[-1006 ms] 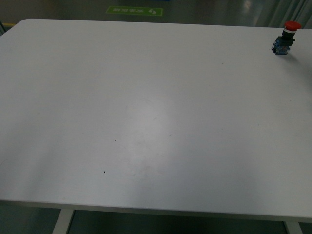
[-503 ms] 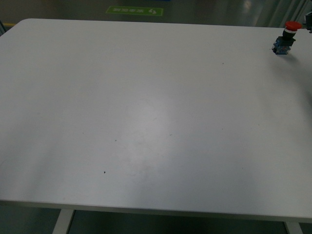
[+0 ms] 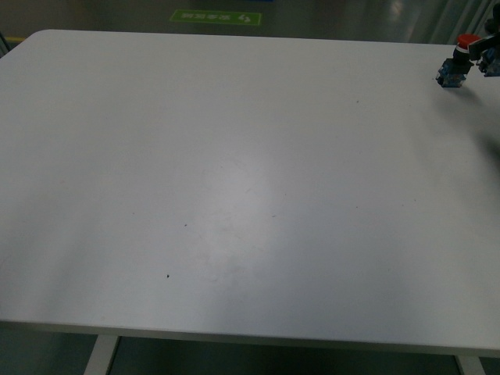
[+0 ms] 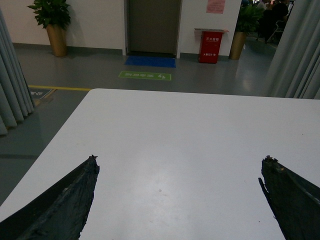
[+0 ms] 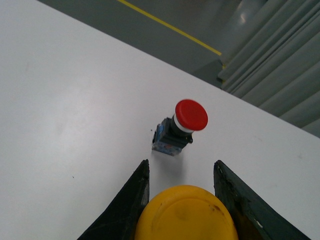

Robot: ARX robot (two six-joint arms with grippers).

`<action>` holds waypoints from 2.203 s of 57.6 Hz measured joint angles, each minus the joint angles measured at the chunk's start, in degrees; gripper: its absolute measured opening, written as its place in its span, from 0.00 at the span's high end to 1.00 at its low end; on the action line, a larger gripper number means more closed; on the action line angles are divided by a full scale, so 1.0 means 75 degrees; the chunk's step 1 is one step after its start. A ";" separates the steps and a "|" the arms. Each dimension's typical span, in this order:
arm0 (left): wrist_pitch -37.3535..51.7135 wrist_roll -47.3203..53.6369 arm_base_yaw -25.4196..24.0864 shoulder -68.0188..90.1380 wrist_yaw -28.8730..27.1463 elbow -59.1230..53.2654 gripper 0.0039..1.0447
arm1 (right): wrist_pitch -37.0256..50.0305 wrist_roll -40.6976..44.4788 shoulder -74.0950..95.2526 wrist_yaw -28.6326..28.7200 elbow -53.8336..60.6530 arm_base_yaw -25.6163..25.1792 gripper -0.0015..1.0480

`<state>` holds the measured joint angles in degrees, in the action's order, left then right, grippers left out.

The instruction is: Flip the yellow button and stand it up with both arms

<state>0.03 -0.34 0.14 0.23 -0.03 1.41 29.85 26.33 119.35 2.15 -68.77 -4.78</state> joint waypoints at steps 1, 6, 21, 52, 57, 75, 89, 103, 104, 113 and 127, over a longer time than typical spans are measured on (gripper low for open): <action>0.0000 0.0000 0.0000 0.0000 0.0003 0.0000 0.06 | 0.0003 0.0006 0.0032 -0.0006 -0.0003 -0.0015 0.68; 0.0000 0.0000 0.0000 0.0000 0.0003 0.0000 0.06 | 0.0029 0.0015 0.0201 -0.0026 -0.0023 -0.0119 0.68; 0.0000 0.0000 0.0000 0.0000 0.0000 0.0000 0.06 | 0.0041 0.0032 0.0621 -0.0079 -0.0318 -0.0373 0.68; 0.0000 0.0000 0.0000 0.0000 0.0003 0.0000 0.06 | 0.0093 0.0096 0.1311 -0.0082 -0.0627 -0.0364 0.68; 0.0000 0.0003 0.0000 0.0000 0.0003 0.0000 0.06 | 0.0099 0.0090 0.1405 -0.0087 -0.0662 -0.0364 0.68; 0.0000 0.0003 0.0000 0.0000 0.0003 0.0000 0.06 | 0.0041 0.0052 0.1690 -0.0108 -0.1052 -0.0367 0.68; 0.0000 0.0003 0.0000 0.0000 0.0003 0.0000 0.06 | 0.0026 0.0052 0.1877 -0.0102 -0.1105 -0.0417 0.68; 0.0000 0.0003 0.0000 0.0000 0.0003 0.0000 0.06 | -0.0029 -0.0035 0.1877 0.0032 -0.1107 -0.0510 0.68; 0.0000 0.0003 0.0000 0.0000 0.0003 0.0000 0.06 | -0.0035 -0.0052 0.1877 0.0052 -0.1105 -0.0519 0.68; 0.0000 0.0003 0.0000 0.0000 0.0003 0.0000 0.06 | -0.0079 -0.0294 0.1862 0.0233 -0.1078 -0.0551 0.44; 0.0000 0.0006 0.0000 0.0000 0.0003 0.0000 0.06 | -0.0055 -0.0469 0.1784 0.0364 -0.1052 -0.0557 0.05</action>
<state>0.03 -0.30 0.14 0.23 -0.01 1.41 29.43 22.81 132.73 4.89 -76.66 -8.95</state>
